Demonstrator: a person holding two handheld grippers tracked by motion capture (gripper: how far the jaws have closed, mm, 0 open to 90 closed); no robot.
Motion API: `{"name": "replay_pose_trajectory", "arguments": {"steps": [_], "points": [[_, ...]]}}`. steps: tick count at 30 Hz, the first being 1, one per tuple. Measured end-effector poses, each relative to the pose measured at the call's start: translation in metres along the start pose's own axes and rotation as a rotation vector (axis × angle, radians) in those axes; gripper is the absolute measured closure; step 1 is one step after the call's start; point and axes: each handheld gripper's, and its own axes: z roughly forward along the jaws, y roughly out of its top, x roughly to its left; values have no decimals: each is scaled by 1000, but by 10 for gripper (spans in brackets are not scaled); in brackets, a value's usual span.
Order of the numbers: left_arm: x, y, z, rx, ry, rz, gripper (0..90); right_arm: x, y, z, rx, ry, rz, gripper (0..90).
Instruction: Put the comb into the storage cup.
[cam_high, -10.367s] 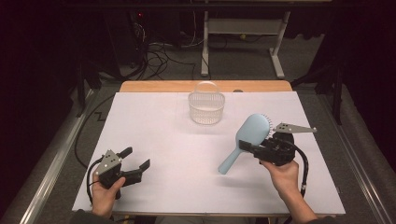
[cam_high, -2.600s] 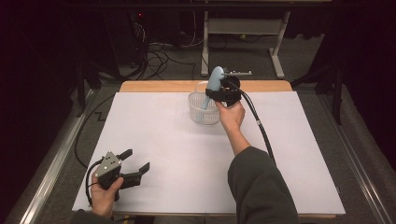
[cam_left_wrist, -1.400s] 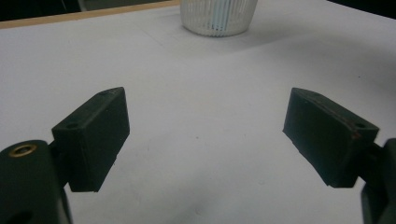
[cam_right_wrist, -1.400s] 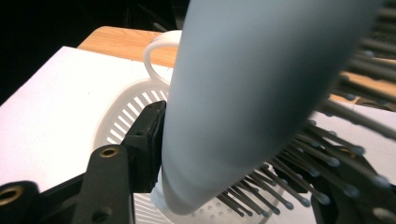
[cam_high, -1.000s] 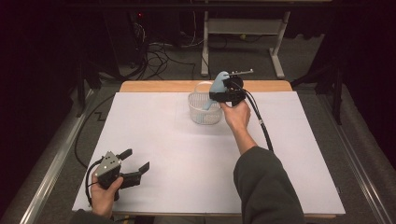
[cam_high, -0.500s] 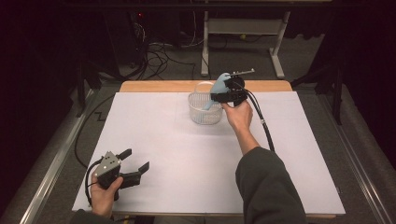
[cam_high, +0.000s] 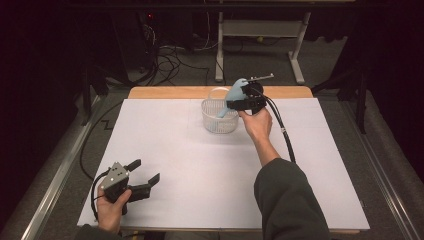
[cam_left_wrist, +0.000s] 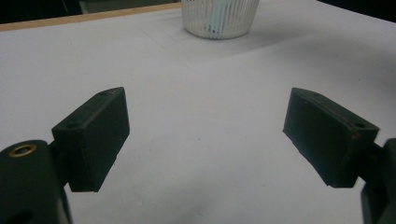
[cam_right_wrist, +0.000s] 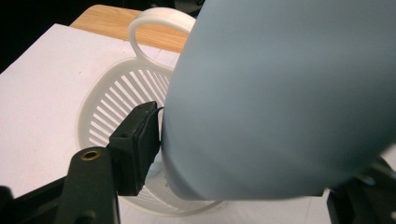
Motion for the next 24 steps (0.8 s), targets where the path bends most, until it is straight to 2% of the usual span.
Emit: {"name": "replay_pose_trajectory", "arguments": {"steps": [24], "points": [[0, 0, 0, 3, 4, 2, 153, -2, -2, -1, 21, 9, 8, 286]]}}
